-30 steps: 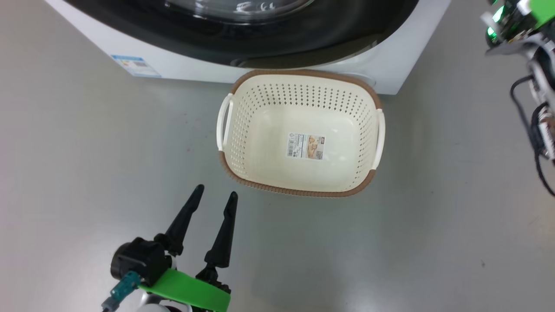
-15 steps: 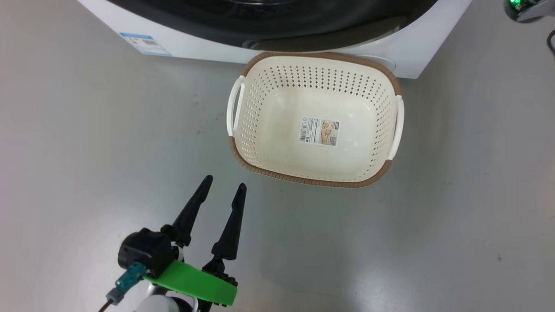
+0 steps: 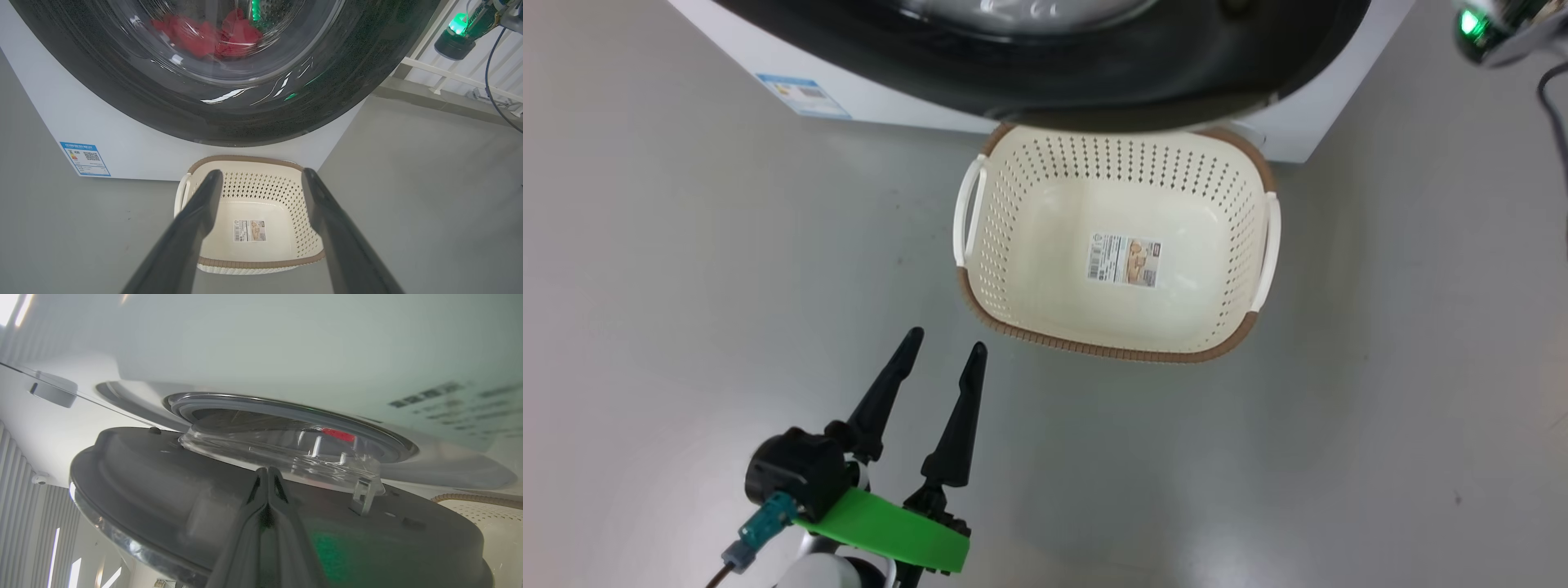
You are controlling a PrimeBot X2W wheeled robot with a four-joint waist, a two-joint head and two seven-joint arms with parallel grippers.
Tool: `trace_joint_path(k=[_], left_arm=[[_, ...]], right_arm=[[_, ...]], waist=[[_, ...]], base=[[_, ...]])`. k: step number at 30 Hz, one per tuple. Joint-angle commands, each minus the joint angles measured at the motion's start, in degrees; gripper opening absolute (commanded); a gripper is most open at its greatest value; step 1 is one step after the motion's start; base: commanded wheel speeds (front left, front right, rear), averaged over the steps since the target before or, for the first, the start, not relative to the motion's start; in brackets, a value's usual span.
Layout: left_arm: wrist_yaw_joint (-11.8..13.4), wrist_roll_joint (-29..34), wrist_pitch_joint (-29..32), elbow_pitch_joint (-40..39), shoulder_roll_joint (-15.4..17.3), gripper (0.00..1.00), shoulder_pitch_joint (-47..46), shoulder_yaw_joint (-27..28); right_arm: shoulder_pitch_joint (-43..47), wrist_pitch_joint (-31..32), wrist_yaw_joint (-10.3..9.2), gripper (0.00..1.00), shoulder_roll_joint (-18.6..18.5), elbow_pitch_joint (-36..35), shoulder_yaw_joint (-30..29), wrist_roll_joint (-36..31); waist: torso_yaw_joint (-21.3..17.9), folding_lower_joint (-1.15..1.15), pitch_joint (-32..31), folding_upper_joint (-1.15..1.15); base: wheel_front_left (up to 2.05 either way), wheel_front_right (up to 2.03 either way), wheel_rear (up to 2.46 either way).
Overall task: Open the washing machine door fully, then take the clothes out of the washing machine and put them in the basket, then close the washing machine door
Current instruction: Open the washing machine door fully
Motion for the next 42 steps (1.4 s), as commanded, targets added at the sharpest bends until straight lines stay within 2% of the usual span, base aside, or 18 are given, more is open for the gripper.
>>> trace_joint_path(k=[1, 31, 41, 42], left_arm=[[-0.32, -0.47, -0.7, -1.15, 0.74, 1.0, -0.04, 1.83], [-0.32, 0.87, -0.7, -2.74, 0.65, 1.0, 6.26, 5.75], [-0.32, 0.82, -0.7, -3.23, 0.64, 1.0, 6.66, 6.76], [-0.32, 0.75, -0.7, -3.22, 0.64, 1.0, 6.64, 6.84]], right_arm=[[2.1, 0.92, 0.44, 0.0, 2.07, -2.57, 0.55, -0.42], [23.24, 9.78, 0.44, 0.0, 7.58, -15.34, 2.85, -2.61], [24.97, 8.03, 0.44, 0.0, 8.66, -16.33, 1.17, -4.92], [25.08, 7.56, 0.44, 0.06, 8.8, -16.35, 0.83, -5.2]], waist=[[-0.24, 0.0, -1.21, 0.0], [-2.3, 0.0, -11.24, 0.0], [-2.32, 0.0, -11.76, 0.0], [-2.34, 0.0, -11.81, 0.0]], base=[[0.0, 0.0, 0.0], [0.0, 0.0, 0.0], [0.0, 0.0, 0.0], [0.0, 0.0, 0.0]])
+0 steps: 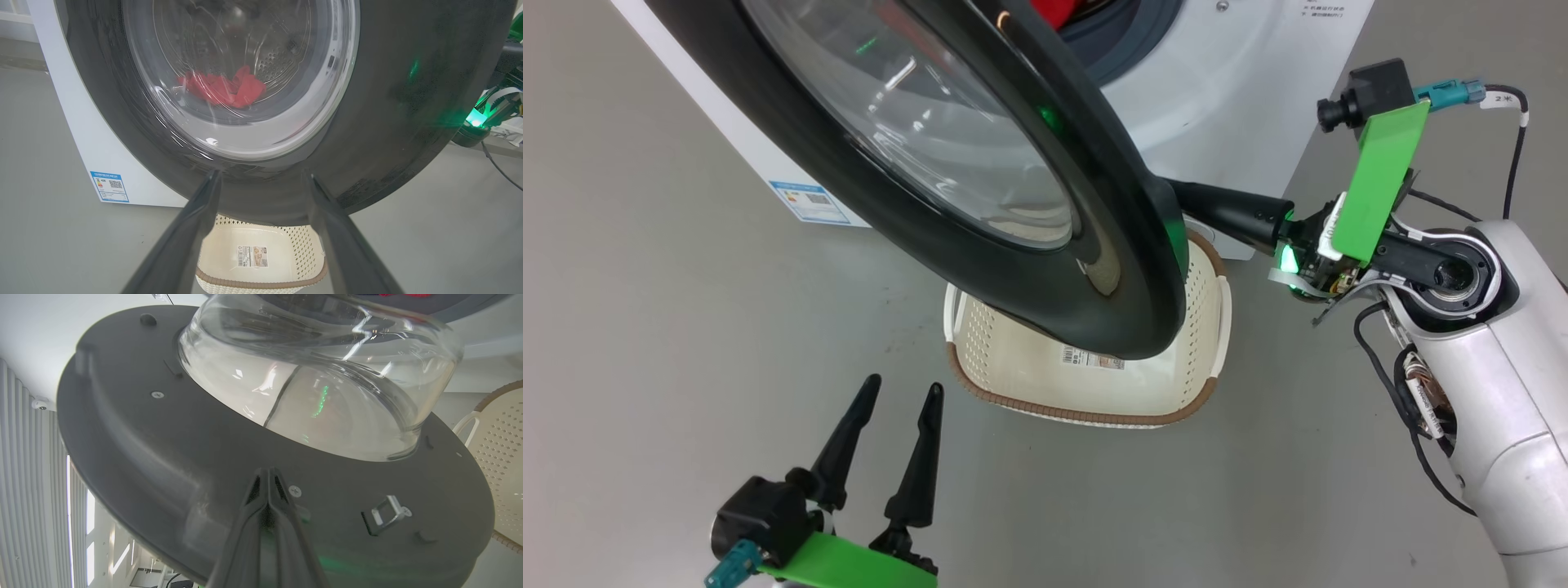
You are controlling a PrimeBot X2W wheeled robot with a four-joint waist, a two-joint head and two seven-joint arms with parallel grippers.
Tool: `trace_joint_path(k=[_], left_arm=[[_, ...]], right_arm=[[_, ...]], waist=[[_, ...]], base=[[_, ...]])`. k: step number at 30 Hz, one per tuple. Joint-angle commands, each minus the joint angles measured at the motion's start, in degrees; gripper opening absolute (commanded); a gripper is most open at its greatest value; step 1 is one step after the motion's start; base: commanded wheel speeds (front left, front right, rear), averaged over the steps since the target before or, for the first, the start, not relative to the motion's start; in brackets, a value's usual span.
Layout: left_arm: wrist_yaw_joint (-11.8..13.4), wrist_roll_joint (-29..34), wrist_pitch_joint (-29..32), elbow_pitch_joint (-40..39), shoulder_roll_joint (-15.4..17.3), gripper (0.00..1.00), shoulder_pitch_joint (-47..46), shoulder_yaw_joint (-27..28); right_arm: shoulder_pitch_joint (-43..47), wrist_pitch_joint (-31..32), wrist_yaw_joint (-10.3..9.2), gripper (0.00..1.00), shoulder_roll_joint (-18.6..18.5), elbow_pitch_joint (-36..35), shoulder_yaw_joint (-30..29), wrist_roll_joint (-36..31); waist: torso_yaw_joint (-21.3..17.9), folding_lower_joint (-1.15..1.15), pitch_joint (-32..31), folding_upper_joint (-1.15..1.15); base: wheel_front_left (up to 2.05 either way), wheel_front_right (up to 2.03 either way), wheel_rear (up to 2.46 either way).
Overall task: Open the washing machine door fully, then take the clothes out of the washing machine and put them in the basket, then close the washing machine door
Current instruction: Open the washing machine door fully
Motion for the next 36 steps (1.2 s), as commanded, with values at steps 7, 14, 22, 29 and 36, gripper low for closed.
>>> trace_joint_path(k=[7, 14, 22, 29, 36], left_arm=[[-0.32, -0.18, -0.7, -1.04, 0.61, 1.0, 0.73, 2.96], [-0.32, -0.08, -0.7, -0.8, 0.9, 1.0, 1.98, 4.58], [-0.32, 0.2, -0.7, -0.55, 1.43, 1.0, 3.51, 6.05], [-0.32, 0.56, -0.7, -0.65, 1.52, 1.0, 5.03, 7.72], [-0.32, 0.77, -0.7, -0.69, 1.61, 1.0, 5.97, 8.65]], right_arm=[[4.0, -3.59, 0.44, 1.0, 1.2, -1.94, -3.02, -1.66], [10.03, -6.13, 0.44, 1.0, 1.35, -2.6, -5.21, -3.29], [18.5, -10.93, 0.44, 1.0, 1.45, -3.36, -7.61, -5.45], [25.64, -16.05, 0.44, 1.0, 2.14, -3.86, -9.73, -6.72], [31.4, -21.91, 0.44, 1.0, 2.56, -4.97, -10.91, -8.85]], waist=[[-0.82, 0.0, -1.66, 0.0], [-2.87, 0.0, -3.43, 0.0], [-5.07, 0.0, -5.19, 0.0], [-7.05, 0.0, -6.62, 0.0], [-8.34, 0.0, -7.25, 0.0]], base=[[0.0, 0.0, 0.0], [0.0, 0.0, 0.0], [0.0, 0.0, 0.0], [0.0, 0.0, 0.0], [0.0, 0.0, 0.0]])
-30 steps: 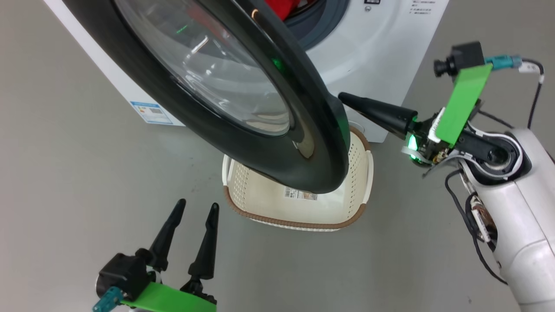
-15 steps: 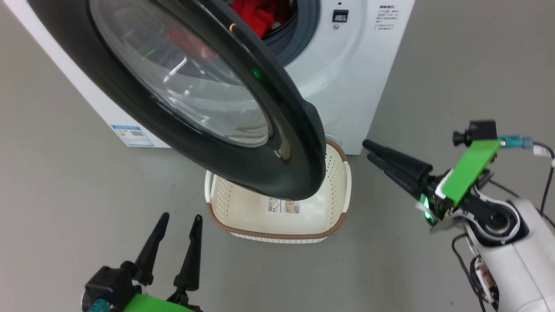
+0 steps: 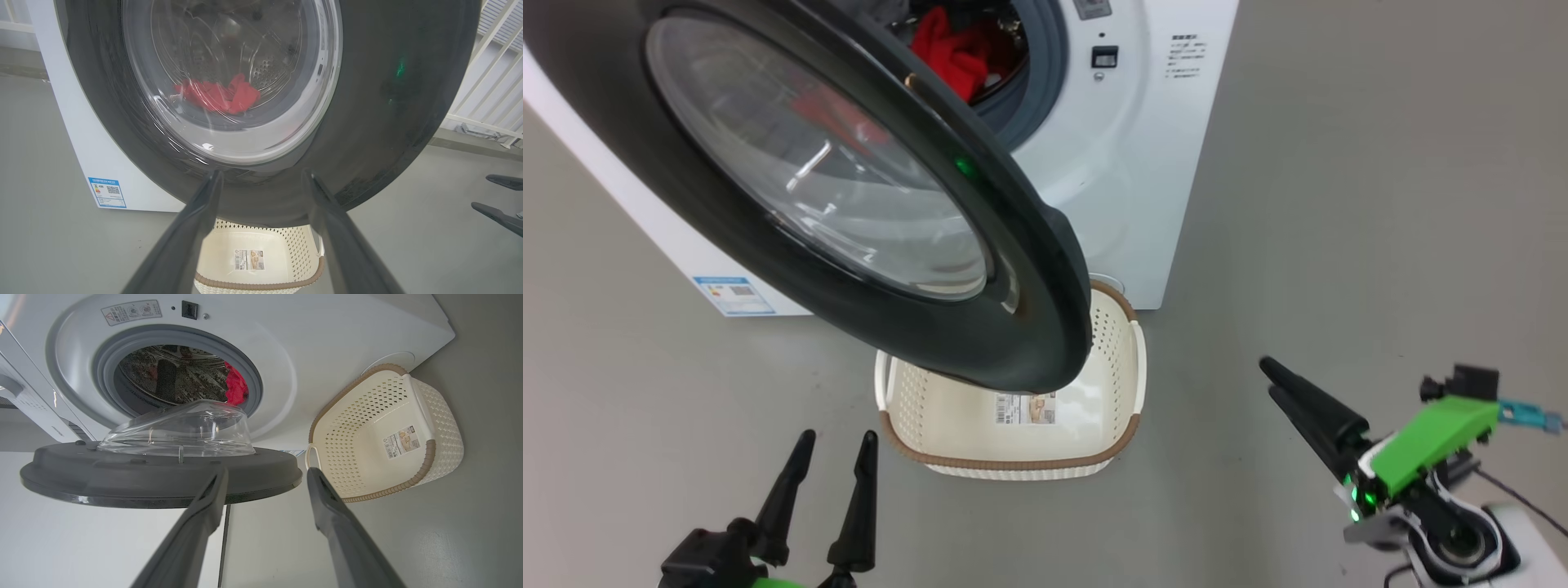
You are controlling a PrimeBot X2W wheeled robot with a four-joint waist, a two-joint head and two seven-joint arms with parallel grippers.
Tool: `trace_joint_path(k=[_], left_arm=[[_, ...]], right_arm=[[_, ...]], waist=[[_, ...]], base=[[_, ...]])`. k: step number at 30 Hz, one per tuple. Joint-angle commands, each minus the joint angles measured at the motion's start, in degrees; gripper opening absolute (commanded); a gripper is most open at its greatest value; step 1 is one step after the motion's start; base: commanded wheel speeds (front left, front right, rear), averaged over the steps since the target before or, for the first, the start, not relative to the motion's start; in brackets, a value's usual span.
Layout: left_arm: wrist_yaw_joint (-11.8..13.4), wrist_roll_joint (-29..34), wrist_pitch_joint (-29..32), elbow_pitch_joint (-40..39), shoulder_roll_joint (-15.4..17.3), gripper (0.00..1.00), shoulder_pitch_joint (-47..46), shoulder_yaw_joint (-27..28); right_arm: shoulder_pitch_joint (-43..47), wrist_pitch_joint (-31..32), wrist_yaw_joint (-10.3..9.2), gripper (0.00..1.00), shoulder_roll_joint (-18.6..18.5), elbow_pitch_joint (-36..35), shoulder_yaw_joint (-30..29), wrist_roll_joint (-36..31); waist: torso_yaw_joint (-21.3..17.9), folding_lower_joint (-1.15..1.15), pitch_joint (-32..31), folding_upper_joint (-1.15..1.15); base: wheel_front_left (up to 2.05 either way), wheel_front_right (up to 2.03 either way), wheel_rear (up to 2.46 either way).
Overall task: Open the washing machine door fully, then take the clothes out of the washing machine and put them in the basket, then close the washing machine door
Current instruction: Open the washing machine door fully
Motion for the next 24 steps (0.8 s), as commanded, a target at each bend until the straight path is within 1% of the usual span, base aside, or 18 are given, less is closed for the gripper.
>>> trace_joint_path(k=[1, 3, 7, 10, 13, 19, 22, 24], left_arm=[[-0.32, 0.35, -0.7, -1.38, 0.93, 1.0, -0.14, 2.16], [-0.32, 0.36, -0.7, -1.43, 0.9, 1.0, -0.07, 2.35], [-0.32, 0.43, -0.7, -1.47, 0.86, 1.0, 0.05, 2.63], [-0.32, 0.42, -0.7, -1.26, 0.9, 1.0, -0.05, 2.75], [-0.32, 0.44, -0.7, -1.16, 0.93, 1.0, -0.02, 2.87], [-0.32, 0.48, -0.7, -0.85, 0.93, 1.0, -0.07, 2.9], [-0.32, 0.37, -0.7, -0.83, 0.93, 1.0, -0.14, 2.97], [-0.32, 0.32, -0.7, -0.86, 0.98, 1.0, -0.17, 3.05]], right_arm=[[0.75, -1.3, 0.44, 1.0, -0.22, -1.99, 0.62, -0.9], [2.2, -3.3, 0.44, 1.0, -0.39, -2.3, 0.63, -1.86], [4.2, -9.1, 0.44, 1.0, -2.03, -2.98, 2.76, -6.96], [4.76, -15.42, 0.44, 1.0, -4.0, -2.81, 6.06, -12.53], [4.64, -22.63, 0.44, 1.0, -6.25, -1.68, 10.96, -18.59], [3.19, -36.11, 0.44, 1.0, -8.29, 0.91, 17.26, -22.5], [2.35, -39.02, 0.44, 1.0, -9.64, 0.17, 19.27, -25.11], [2.23, -39.39, 0.44, 1.0, -9.97, -0.04, 18.58, -27.91]], waist=[[-0.48, 0.0, -0.24, 0.0], [-0.79, 0.0, -0.27, 0.0], [-1.53, 0.0, -0.15, 0.0], [-2.04, 0.0, -0.11, 0.0], [-2.44, 0.0, -0.14, 0.0], [-2.69, 0.0, -0.39, 0.0], [-2.67, 0.0, -0.4, 0.0], [-2.68, 0.0, -0.37, 0.0]], base=[[0.0, 0.0, 0.0], [0.0, 0.0, 0.0], [0.0, 0.0, 0.0], [0.0, 0.0, 0.0], [0.0, 0.0, 0.0], [0.0, 0.0, 0.0], [0.0, 0.0, 0.0], [0.0, 0.0, 0.0]])
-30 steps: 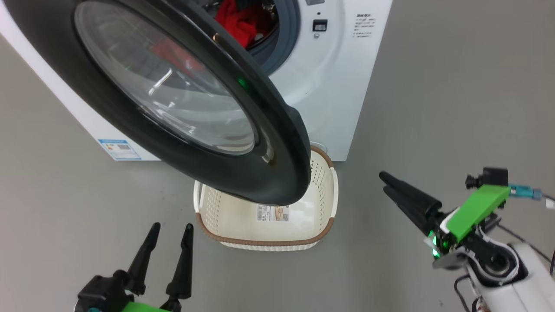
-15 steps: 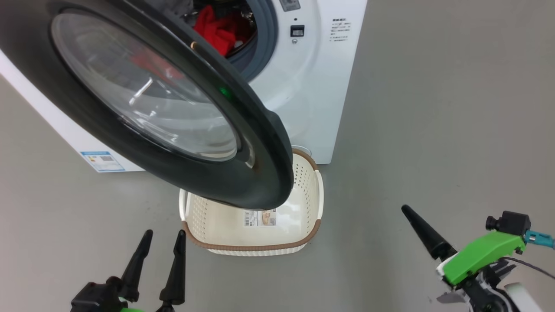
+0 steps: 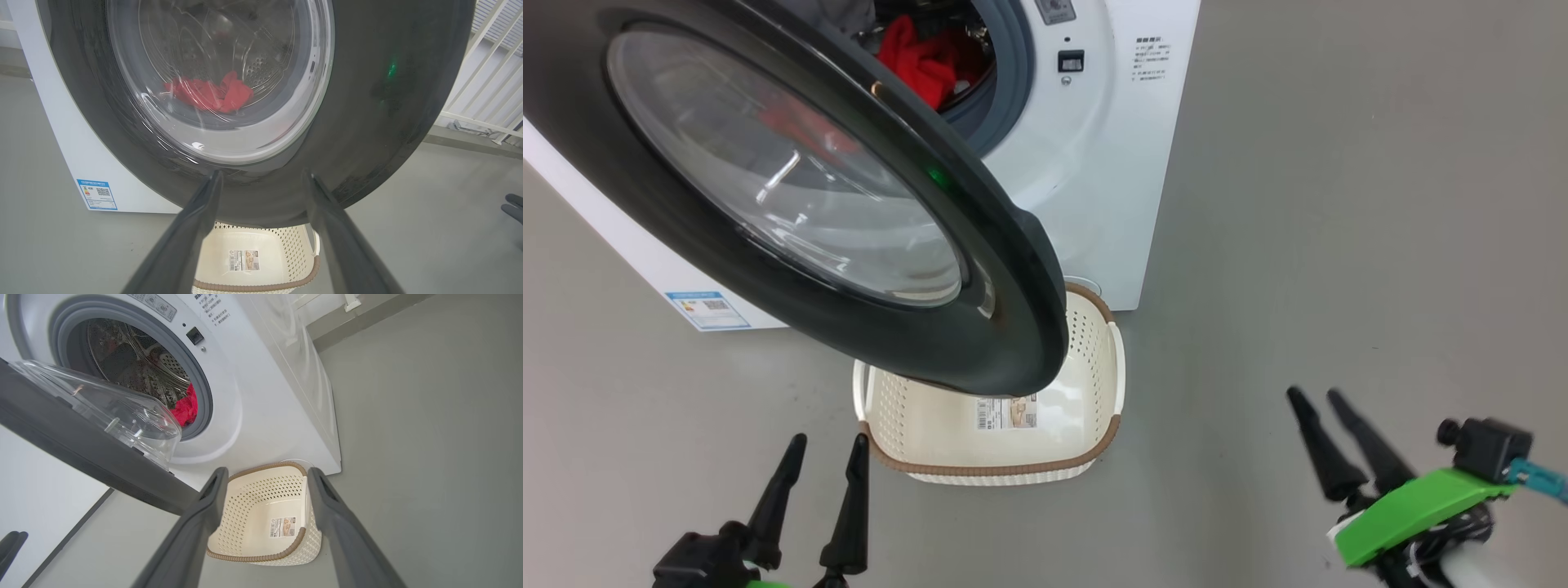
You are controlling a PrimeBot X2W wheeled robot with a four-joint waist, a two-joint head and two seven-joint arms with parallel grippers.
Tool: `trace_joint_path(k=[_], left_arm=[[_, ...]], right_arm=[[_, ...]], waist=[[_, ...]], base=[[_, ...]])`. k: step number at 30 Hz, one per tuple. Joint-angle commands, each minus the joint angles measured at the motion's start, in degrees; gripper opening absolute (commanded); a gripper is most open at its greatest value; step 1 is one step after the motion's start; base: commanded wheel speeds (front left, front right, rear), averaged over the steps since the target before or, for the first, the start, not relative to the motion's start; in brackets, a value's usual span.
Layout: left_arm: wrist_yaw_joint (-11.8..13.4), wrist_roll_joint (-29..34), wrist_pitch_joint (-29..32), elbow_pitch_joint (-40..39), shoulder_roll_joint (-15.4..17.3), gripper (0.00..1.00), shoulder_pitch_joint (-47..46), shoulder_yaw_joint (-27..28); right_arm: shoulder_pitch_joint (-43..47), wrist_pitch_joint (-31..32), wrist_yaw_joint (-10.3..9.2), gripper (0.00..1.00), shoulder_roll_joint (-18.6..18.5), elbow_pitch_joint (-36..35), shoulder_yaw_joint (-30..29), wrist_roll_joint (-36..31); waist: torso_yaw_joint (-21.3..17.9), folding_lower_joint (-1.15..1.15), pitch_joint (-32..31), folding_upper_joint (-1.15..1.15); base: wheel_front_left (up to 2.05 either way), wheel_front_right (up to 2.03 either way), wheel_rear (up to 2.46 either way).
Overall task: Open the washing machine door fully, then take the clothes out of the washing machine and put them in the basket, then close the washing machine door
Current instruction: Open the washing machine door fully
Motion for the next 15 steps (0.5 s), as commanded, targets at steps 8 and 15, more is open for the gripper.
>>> trace_joint_path(k=[8, 15], left_arm=[[-0.32, 0.23, -0.7, -1.23, 1.0, 1.0, -0.71, 2.2], [-0.32, 0.23, -0.7, -1.19, 0.98, 1.0, -0.67, 1.87]], right_arm=[[2.22, -0.77, 0.43, 1.0, 3.76, -6.06, -11.25, -21.47], [6.38, -0.78, 0.43, 1.0, 9.02, -11.88, -19.55, -36.38]], waist=[[0.1, 0.0, 0.28, 0.0], [0.59, 0.0, -0.12, 0.0]], base=[[0.0, 0.0, 0.0], [0.0, 0.0, 0.0]])
